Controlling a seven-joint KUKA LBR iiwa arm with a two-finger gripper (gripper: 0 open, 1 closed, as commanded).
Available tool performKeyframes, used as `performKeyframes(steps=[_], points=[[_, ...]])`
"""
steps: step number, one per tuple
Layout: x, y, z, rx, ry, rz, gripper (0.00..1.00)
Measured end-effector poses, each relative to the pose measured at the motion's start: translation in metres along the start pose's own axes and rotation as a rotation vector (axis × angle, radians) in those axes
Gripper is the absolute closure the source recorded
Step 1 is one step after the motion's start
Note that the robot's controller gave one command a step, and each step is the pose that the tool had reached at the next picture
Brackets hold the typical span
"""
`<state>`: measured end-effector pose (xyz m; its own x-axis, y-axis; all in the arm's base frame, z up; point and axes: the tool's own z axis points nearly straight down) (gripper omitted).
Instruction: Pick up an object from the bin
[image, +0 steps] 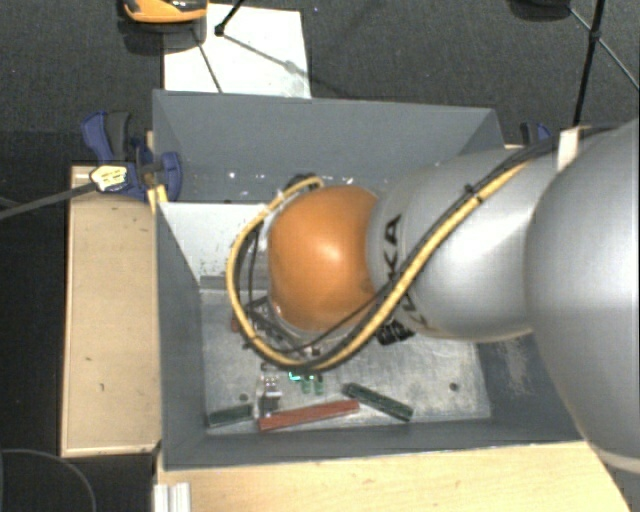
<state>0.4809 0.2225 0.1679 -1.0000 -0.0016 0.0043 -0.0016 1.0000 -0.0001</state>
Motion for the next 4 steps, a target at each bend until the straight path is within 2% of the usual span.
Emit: performKeyframes(steps=[1,2,3,4], points=[[-0.002,-0.001,-0.003,-0.001,-0.006,0.003,0.0],[-0.002,-0.013,0.096,-0.003,-0.008,-0.016,1.0],[-0.002,-0.013,0.096,-0.003,-0.008,-0.014,1.0],[-0.013,-0.035,-0.06,-0.001,-0.008,-0.024,1.0]])
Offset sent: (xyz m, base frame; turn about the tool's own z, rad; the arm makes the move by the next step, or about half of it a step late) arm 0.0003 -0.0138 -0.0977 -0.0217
